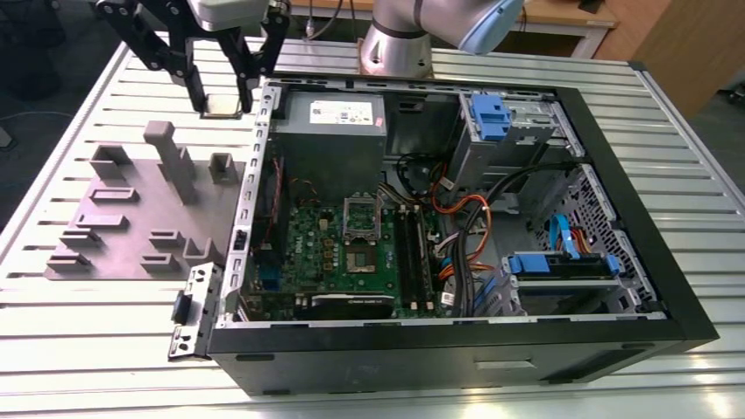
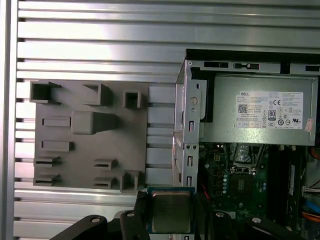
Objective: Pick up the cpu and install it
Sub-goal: 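Pick up the cpu and move it towards the insertion slot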
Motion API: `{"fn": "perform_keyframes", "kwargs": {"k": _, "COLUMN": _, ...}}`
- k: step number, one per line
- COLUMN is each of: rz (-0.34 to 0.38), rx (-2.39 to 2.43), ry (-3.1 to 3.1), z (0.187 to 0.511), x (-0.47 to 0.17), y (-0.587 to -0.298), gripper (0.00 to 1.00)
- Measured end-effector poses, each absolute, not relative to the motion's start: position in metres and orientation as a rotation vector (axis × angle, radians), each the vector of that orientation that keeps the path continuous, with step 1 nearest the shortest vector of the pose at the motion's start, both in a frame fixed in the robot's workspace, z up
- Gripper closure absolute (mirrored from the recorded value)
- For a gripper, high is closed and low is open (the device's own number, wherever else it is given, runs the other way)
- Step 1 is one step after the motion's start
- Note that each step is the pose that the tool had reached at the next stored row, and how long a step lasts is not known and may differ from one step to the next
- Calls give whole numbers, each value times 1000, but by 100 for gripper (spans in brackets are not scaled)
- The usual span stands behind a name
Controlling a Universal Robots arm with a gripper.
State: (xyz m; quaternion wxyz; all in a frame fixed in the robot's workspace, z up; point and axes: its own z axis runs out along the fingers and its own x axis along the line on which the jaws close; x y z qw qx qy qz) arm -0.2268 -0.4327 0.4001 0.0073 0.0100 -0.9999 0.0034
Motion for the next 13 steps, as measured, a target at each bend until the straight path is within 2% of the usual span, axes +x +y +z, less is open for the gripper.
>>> {"fn": "perform_keyframes", "kwargs": {"k": 13, "rz": 11, "rx": 31, "ry": -3127, "z": 400, "x": -209, "y": -433, "gripper": 53}}
